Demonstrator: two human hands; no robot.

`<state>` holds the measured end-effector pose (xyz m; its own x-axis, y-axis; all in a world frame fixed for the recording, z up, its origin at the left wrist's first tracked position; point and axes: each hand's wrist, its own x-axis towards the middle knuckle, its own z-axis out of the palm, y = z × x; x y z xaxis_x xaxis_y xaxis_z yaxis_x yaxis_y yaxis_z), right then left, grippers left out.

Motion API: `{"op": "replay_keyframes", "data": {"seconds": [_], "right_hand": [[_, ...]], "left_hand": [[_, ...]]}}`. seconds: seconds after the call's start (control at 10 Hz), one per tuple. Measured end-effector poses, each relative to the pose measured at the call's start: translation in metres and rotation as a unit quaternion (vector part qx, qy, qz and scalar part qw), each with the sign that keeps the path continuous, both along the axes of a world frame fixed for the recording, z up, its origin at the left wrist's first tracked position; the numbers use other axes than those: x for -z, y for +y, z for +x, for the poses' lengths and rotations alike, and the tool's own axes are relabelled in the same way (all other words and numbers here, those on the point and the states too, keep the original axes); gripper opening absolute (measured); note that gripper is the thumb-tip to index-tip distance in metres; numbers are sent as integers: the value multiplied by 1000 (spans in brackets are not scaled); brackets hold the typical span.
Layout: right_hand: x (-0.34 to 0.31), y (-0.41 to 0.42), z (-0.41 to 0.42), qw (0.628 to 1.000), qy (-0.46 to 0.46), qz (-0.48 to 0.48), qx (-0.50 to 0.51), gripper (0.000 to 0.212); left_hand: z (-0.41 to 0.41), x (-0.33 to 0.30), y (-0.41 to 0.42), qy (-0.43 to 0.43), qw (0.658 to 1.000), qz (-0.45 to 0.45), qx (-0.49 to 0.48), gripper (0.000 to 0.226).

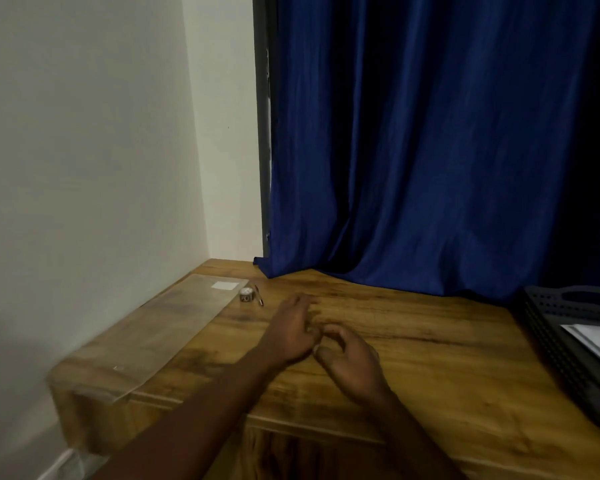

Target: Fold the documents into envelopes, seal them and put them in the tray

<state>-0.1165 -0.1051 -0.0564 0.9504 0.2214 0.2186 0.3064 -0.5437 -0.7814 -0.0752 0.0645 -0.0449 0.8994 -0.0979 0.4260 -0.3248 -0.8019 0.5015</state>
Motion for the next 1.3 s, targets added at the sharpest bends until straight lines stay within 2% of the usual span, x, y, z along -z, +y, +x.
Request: {"op": "replay_keyframes", "data": {"seconds": [0.1, 0.2, 0.3, 0.4, 0.5, 0.6, 0.7, 0.8, 0.9, 1.0, 1.1, 1.2, 1.3], "right_hand": [[-1, -13, -2, 980, 35, 193, 37, 36], [-4, -29, -9, 976, 66, 204, 25, 39], [-9, -45, -17, 993, 80, 91, -12, 44], [-19, -64, -7, 999, 42, -14, -27, 49], [-30, -80, 26, 993, 7, -116, 3, 58], [-29, -96, 81, 969, 0, -244, 38, 66], [-10, -108, 134, 943, 43, -323, 63, 72], [13, -109, 154, 920, 58, -380, 79, 76], [19, -106, 141, 915, 25, -393, 86, 84], [14, -105, 138, 919, 25, -384, 89, 82], [7, -101, 136, 912, 86, -395, 69, 80], [-16, -109, 146, 899, 177, -401, 9, 88], [-61, -123, 159, 879, 290, -370, -80, 88]], "left_hand": [[-18, 18, -22, 49, 999, 22, -7, 59], [-28, 27, -29, 84, 987, 140, -6, 64], [-31, 19, -31, 113, 978, 173, 9, 66], [-20, 12, -30, 108, 984, 142, 23, 68], [7, 7, -37, 113, 981, 155, 9, 74], [53, 1, -50, 118, 976, 185, 12, 74], [101, 8, -66, 156, 969, 192, 15, 77], [116, 28, -76, 175, 961, 212, -15, 76], [102, 35, -76, 115, 969, 216, -27, 73], [98, 31, -77, 117, 972, 205, -21, 74], [90, 22, -77, 161, 966, 203, -23, 74], [95, 2, -77, 247, 947, 206, 2, 77], [114, -41, -75, 379, 895, 228, 58, 84]]}}
